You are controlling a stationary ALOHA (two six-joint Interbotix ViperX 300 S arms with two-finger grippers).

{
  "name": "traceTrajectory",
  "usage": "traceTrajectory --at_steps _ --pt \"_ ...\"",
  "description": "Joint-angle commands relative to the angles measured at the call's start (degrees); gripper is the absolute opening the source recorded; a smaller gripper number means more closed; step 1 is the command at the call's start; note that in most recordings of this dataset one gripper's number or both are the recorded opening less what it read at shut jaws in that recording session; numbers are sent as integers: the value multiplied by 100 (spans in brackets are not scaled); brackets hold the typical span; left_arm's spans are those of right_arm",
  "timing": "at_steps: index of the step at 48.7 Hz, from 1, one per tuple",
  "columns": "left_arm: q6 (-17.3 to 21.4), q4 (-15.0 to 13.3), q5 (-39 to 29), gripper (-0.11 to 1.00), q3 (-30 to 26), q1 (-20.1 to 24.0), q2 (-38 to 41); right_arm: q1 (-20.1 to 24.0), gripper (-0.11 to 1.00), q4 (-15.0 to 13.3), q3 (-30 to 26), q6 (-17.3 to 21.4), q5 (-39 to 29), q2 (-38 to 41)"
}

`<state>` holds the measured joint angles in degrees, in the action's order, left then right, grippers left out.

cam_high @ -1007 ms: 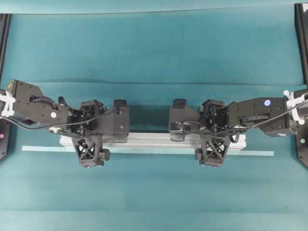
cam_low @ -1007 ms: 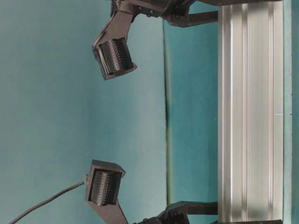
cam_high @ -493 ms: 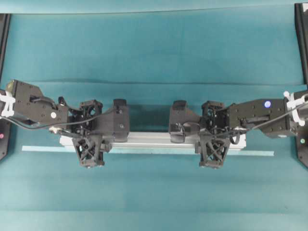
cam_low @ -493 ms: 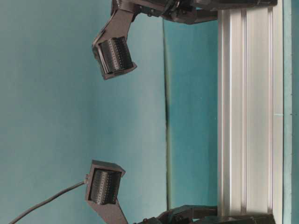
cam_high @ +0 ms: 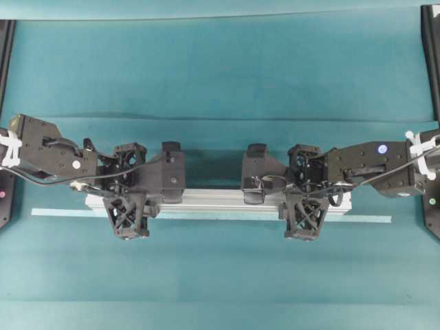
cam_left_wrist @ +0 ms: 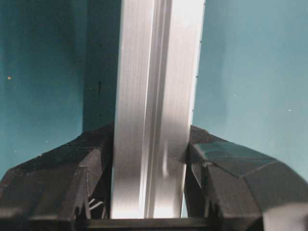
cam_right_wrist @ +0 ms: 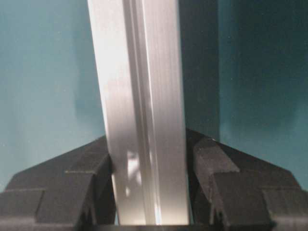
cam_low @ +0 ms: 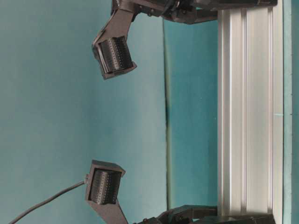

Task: Lift the metal rail with both hands.
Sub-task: 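Close both grippers on the silver rail near each end, then lift the rail upward with both grippers together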

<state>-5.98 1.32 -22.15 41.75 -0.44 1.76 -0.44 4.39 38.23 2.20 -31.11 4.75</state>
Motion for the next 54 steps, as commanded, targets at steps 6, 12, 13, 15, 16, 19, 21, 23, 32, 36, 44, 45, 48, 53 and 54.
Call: traceTrajectory --at_steps 6,12,13,15,16,19,21,23,32,36,44,45,48,53,54 --pt "-35 18 9 36 -105 -35 -193 -26 39 70 -53 44 -79 -62" --pt "-26 18 -53 36 -149 -35 -413 -35 39 70 -88 44 -202 -264" --pt "-18 18 -79 36 -149 -44 -448 -35 39 70 -97 44 -229 -308" --pt "-18 18 -149 36 -149 -44 -536 -35 39 70 -114 44 -308 -378" --pt "-18 18 -193 36 -158 -44 -562 -35 39 70 -123 44 -360 -422" --pt "-18 18 -369 36 -158 -44 -659 -44 39 70 -185 44 -527 -545" --pt "-18 18 -466 36 -158 -44 -712 -44 39 70 -220 44 -650 -624" --pt "-18 18 -571 36 -176 -35 -756 -53 39 70 -246 35 -756 -686" --pt "-18 18 -949 36 -316 -35 -888 -79 39 70 -343 35 -1169 -967" --pt "-18 18 -1090 36 -431 -35 -958 -88 39 70 -387 35 -1292 -1055" --pt "9 18 -1477 36 -765 -35 -1037 -88 39 70 -510 44 -1503 -1187" --pt "9 18 -1521 36 -809 -35 -1046 -88 39 70 -545 44 -1556 -1213" --pt "18 18 -1679 36 -923 -35 -1055 -88 39 70 -633 35 -1661 -1239" --pt "26 18 -1960 36 -1099 -35 -1046 -88 39 70 -773 35 -1925 -1274" --pt "26 18 -2030 36 -1134 -35 -1055 -88 39 70 -809 35 -1978 -1274"
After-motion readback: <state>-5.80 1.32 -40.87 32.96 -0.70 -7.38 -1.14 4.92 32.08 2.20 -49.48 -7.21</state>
